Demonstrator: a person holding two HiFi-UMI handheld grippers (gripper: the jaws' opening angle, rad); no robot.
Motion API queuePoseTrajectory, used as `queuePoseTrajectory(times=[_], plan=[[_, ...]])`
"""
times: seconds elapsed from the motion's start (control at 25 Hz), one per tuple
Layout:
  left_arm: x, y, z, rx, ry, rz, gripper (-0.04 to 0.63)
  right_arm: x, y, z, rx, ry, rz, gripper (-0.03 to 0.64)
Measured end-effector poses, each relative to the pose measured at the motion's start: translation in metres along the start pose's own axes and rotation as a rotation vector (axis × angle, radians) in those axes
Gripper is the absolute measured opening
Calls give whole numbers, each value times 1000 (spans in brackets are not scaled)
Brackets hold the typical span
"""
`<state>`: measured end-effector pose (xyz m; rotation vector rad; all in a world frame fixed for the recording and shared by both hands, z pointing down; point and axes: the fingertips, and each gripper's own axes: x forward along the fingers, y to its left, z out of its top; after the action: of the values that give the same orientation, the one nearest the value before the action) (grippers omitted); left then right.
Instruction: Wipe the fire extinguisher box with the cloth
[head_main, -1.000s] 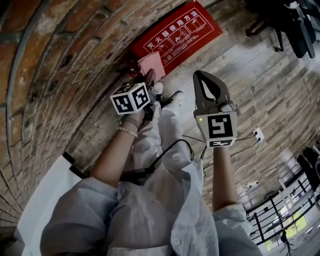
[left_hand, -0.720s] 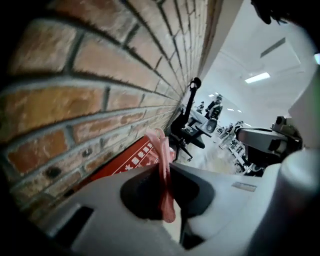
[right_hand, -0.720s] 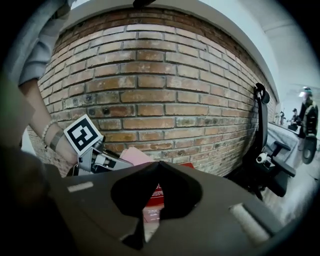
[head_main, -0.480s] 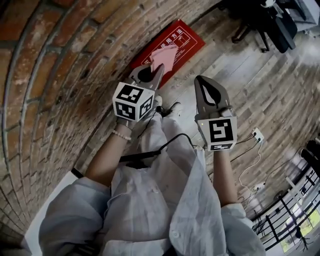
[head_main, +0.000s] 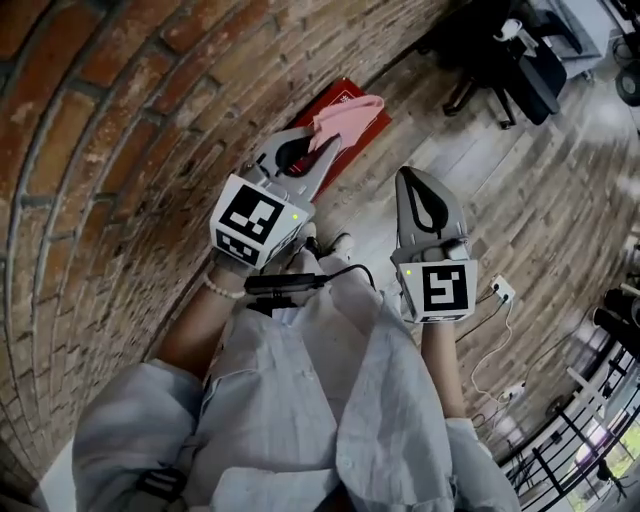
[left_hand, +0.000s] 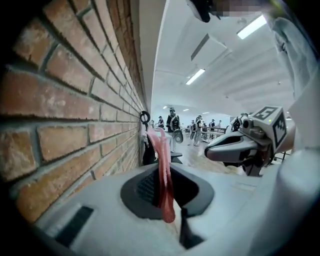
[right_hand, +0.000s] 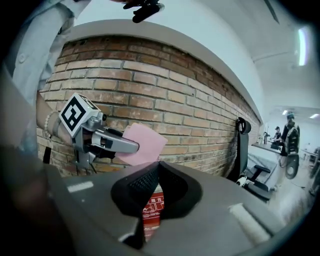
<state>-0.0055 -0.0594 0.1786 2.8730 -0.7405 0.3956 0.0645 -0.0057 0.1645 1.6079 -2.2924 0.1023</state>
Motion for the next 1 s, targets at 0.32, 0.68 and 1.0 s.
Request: queuePoseTrajectory(times=[0.32, 0.68, 1.0], plan=[[-27, -14, 55, 123, -44, -28, 11, -27, -16, 38, 1, -42, -76, 8], [-42, -30, 78, 196, -73, -50, 11, -30, -9, 55, -24, -60, -65, 8], [-44, -38, 78, 243, -67, -66, 11, -26, -5, 67, -62, -79, -50, 8]])
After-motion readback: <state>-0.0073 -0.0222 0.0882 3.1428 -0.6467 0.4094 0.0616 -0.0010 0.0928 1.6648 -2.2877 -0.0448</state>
